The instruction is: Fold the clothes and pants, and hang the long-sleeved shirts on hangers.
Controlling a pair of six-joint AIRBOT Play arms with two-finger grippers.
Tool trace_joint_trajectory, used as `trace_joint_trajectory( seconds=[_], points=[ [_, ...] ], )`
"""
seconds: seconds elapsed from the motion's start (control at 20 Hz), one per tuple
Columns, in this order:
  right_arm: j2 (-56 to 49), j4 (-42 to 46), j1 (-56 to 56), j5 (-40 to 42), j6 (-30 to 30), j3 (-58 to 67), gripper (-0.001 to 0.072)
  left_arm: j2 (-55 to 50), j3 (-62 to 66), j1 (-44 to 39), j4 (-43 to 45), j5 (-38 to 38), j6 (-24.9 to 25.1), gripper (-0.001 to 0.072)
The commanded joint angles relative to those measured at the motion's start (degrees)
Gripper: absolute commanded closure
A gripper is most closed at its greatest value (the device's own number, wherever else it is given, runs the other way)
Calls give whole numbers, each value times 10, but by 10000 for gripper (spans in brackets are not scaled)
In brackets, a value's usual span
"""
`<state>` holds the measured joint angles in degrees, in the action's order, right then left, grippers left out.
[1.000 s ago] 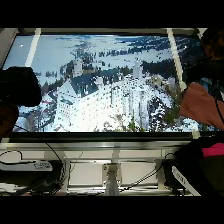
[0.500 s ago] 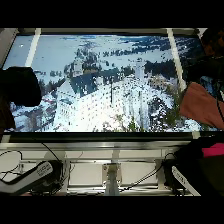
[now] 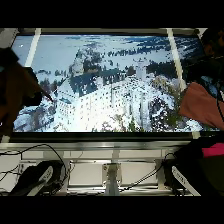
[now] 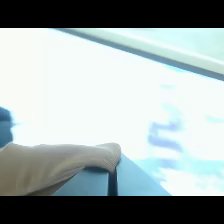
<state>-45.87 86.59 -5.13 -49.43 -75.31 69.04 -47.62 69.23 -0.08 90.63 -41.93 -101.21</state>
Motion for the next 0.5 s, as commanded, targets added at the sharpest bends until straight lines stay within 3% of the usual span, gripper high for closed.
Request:
trace_joint_trajectory(
  seconds=[0.0, 0.35, 0.45],
  points=[
    [0, 0, 0, 0, 0, 0, 695, -20, 0, -147, -29, 1, 0, 688],
    [4, 15, 5, 6, 0, 0, 695, -219, 0, -404, -29, 34, -4, 689],
    [9, 23, 16, 23, 0, 0, 695, -279, 0, -461, -29, 70, -38, 689]
  ],
)
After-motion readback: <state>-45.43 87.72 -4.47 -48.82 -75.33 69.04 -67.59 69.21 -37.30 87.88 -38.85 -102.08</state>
